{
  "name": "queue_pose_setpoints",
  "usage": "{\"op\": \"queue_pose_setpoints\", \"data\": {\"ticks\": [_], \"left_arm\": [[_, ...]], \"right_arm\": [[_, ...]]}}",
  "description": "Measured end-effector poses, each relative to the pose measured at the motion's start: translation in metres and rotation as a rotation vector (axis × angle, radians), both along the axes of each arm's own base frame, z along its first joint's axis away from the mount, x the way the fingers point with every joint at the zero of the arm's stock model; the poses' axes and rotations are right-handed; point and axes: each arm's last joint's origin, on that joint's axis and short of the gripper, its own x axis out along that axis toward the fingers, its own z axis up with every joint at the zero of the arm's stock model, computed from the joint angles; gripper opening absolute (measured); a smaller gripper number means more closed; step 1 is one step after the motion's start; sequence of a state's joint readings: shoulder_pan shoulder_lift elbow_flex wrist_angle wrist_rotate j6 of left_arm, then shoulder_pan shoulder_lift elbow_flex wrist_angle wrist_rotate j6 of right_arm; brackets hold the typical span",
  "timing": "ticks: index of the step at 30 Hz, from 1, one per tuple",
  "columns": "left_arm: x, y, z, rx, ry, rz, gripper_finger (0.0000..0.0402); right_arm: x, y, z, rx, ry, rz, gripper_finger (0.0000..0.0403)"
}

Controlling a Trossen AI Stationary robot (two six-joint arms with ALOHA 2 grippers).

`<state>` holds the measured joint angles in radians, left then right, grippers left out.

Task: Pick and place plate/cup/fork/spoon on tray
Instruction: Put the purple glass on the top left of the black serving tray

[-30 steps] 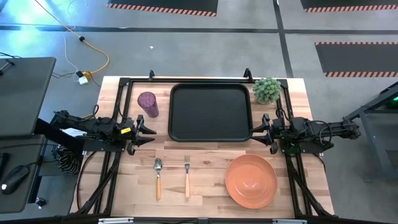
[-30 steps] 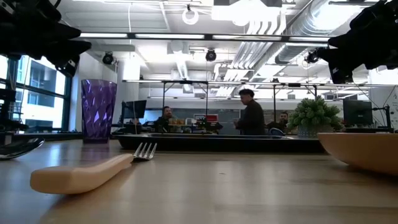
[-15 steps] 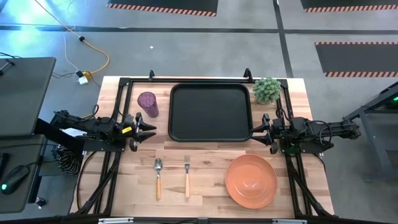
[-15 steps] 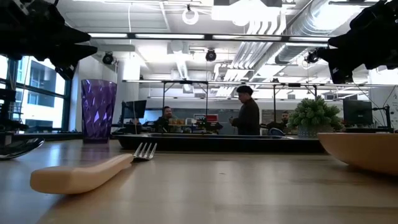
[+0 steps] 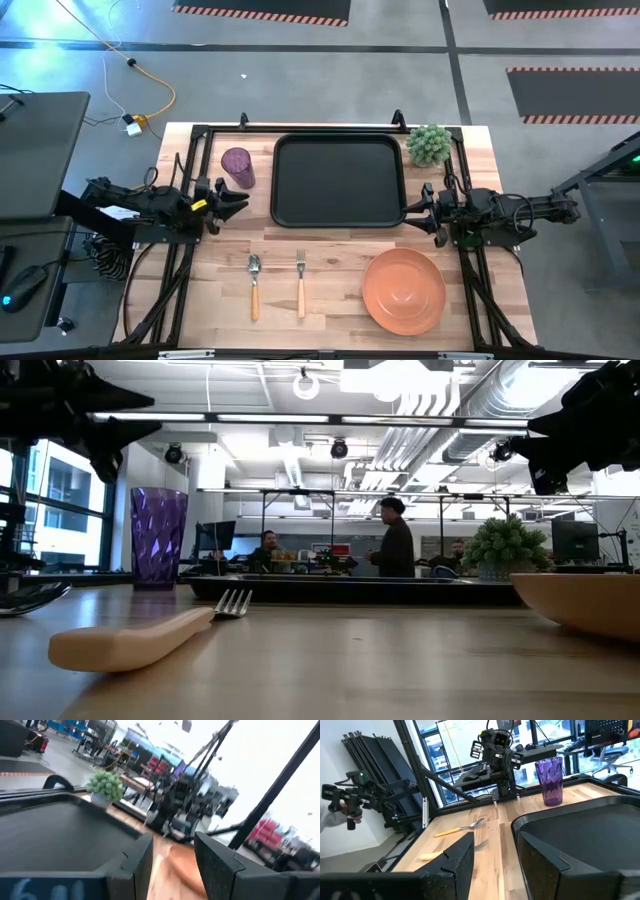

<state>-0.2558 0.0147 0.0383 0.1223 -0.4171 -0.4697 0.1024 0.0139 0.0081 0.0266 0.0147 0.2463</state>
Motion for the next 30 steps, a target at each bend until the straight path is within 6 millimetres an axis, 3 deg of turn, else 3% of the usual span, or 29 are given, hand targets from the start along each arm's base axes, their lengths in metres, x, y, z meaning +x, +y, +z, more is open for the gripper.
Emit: {"op": "queue_pose_setpoints", "data": {"ticks": [7, 19, 30], "left_arm": [[-0.003, 0.001, 0.013, -0.049, -0.136, 0.018, 0.0133], [-0.004, 0.004, 0.016, -0.093, -0.172, 0.093, 0.0133], [-0.010, 0.007, 0.028, -0.150, -0.306, 0.147, 0.0133]], "right_arm": [[0.000, 0.000, 0.000, 0.016, 0.001, 0.001, 0.0144], [0.000, 0.000, 0.000, 0.076, 0.006, 0.002, 0.0144], [0.000, -0.003, 0.004, 0.364, -0.025, -0.100, 0.0144]]}}
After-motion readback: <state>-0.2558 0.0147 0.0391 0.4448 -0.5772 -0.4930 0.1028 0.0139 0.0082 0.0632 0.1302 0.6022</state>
